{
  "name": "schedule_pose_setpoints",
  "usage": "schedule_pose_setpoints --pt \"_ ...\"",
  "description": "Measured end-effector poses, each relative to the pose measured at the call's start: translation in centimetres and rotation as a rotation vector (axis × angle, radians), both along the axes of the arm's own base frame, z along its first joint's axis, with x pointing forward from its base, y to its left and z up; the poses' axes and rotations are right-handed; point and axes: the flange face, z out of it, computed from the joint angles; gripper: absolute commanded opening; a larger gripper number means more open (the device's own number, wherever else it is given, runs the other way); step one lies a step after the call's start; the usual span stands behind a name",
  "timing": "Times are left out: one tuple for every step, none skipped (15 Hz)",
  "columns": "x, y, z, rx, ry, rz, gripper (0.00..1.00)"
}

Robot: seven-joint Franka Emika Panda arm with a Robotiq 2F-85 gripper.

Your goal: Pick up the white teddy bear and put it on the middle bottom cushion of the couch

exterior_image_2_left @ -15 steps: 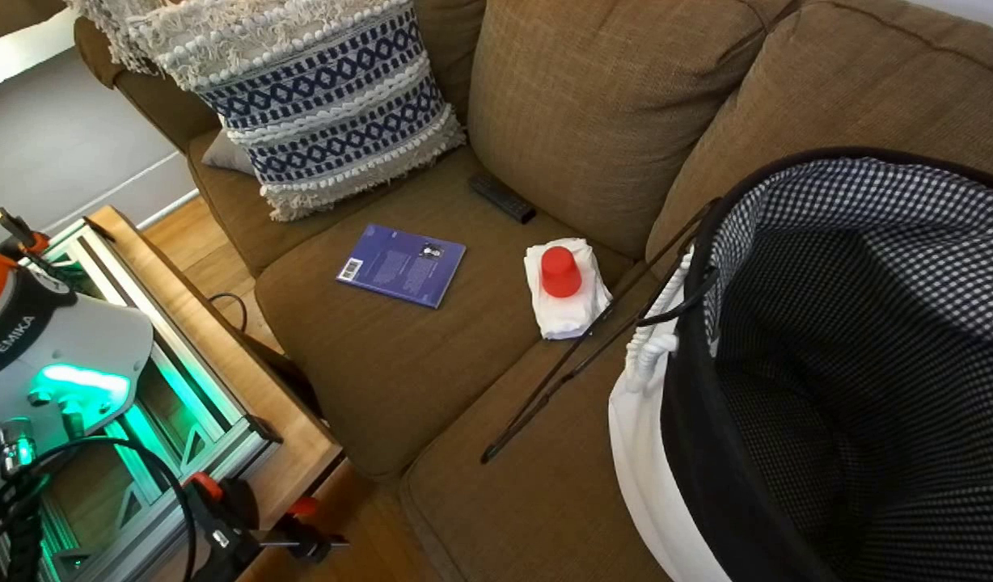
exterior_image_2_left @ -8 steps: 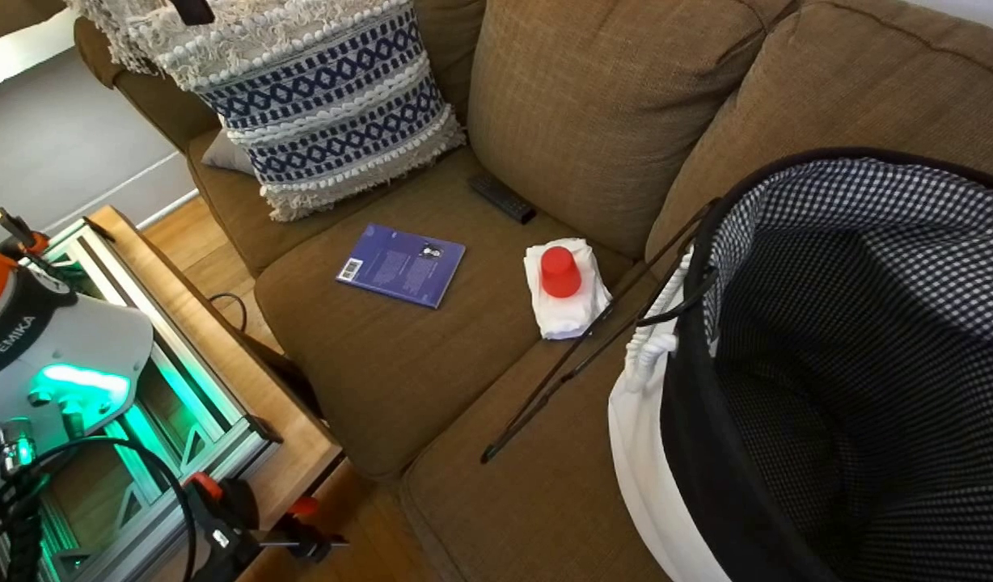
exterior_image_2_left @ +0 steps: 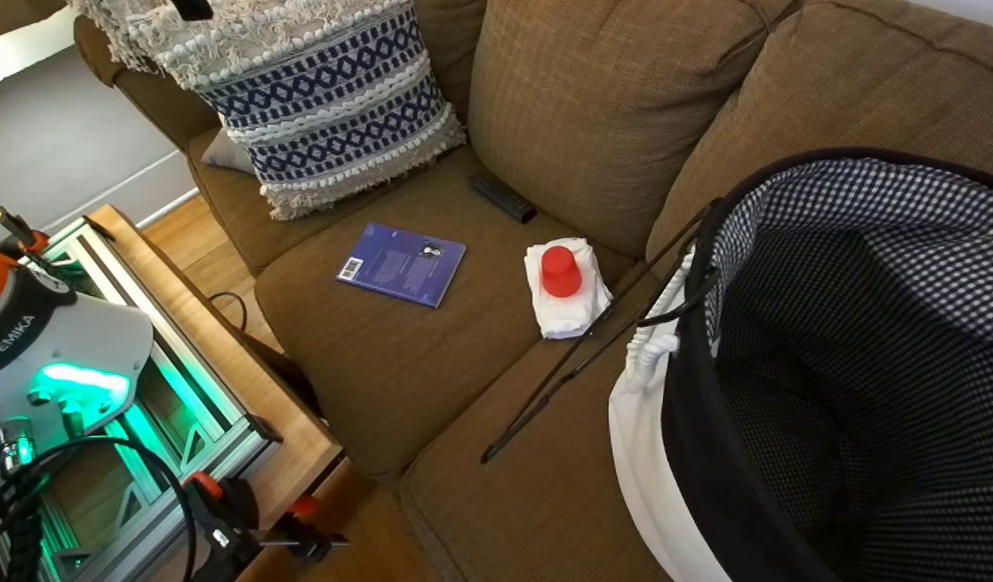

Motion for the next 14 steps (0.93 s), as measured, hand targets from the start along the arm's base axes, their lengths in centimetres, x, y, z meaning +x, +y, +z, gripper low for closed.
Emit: schedule_pose_setpoints --pt "0.2 -1.4 -0.4 0.012 0.010 -0.031 1.00" --pt "0.5 -2.9 -0.9 0.025 0.017 -0.063 1.00" --pt "0.9 -4.4 -1.5 0.035 0.025 -0.092 1.00" --pt "1.5 -5.6 -2.3 0.043 0.034 -0.114 1.00" --pt "2.2 -6.5 -3.0 0.050 0.046 -0.130 1.00" --pt "3.0 -7.3 -3.9 0.055 0.063 -0.141 1.00" --pt "4.0 -7.8 -4.8 0.061 0.081 -0.146 1.00" --pt "5.0 -8.1 -5.7 0.064 0.100 -0.150 1.00" --pt "5.7 -8.2 -6.3 0.064 0.114 -0.148 1.00" --pt "5.9 -8.2 -6.6 0.065 0.120 -0.145 1.00" --pt "5.9 -8.1 -6.5 0.064 0.118 -0.145 1.00" --pt "5.8 -8.1 -6.3 0.063 0.112 -0.145 1.00" --pt "5.8 -8.1 -6.0 0.062 0.106 -0.145 1.00" --pt "5.7 -8.1 -5.7 0.061 0.101 -0.145 1.00"
